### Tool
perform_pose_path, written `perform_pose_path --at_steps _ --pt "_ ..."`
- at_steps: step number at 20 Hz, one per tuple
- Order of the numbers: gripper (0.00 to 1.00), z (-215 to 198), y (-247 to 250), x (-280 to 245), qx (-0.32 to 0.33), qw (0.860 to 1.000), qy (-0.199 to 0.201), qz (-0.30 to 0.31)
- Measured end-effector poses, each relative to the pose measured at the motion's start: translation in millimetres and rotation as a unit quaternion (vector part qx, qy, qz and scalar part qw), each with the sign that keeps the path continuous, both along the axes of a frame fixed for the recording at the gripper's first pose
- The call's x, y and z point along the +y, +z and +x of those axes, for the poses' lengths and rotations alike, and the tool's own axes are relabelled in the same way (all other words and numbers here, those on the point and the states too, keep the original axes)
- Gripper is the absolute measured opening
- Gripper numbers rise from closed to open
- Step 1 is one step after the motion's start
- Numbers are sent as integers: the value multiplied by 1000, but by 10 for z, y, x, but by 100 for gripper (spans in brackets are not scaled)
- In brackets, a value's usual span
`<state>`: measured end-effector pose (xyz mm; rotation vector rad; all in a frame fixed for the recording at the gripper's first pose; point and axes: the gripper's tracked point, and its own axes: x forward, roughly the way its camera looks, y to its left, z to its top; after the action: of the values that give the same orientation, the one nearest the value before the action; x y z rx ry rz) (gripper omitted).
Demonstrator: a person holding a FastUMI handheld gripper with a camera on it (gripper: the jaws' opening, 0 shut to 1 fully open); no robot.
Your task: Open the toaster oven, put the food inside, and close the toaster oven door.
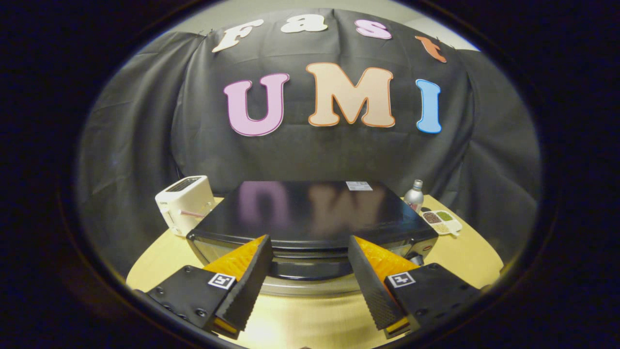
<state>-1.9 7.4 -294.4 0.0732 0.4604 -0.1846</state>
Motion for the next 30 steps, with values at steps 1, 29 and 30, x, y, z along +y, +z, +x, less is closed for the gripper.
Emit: perform_pose_path --at_steps 1,29,30 --pt "98 -11 3 3 1 1000 2 1" --pt "92 -1545 -1139 335 199 979 34 26" --pt "92 -1535 -1177 347 204 978 37 25"
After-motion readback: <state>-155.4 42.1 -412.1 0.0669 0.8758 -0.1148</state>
